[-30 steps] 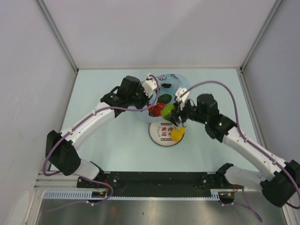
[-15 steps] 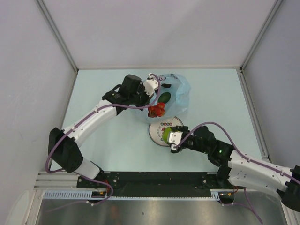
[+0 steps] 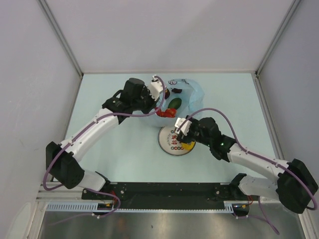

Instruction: Take the fake fruits out of the plastic bag

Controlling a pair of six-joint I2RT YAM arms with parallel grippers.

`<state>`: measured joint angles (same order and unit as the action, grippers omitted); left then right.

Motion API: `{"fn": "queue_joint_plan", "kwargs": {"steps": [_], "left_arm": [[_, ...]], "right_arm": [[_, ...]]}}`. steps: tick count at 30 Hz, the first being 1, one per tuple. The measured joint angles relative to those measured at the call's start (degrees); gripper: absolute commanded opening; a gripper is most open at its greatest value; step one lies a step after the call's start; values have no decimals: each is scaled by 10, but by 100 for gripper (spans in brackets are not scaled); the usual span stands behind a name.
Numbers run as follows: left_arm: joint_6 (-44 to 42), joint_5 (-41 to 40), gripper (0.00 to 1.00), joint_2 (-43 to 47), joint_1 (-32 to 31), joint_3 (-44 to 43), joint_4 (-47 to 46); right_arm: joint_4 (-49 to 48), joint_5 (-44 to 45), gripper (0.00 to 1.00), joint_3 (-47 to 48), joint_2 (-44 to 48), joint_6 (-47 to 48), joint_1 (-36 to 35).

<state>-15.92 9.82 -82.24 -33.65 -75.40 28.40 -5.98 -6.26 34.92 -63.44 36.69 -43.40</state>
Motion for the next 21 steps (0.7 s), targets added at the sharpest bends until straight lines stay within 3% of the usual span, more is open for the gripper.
{"fn": "queue_joint_plan", "kwargs": {"steps": [7, 21], "left_arm": [[0, -1, 0, 12, 19, 10, 1], [4, -2, 0, 5, 28, 10, 2]], "right_arm": [[-139, 74, 0, -5, -81, -115, -55], [-318, 116, 0, -54, -182, -197, -68]]}}
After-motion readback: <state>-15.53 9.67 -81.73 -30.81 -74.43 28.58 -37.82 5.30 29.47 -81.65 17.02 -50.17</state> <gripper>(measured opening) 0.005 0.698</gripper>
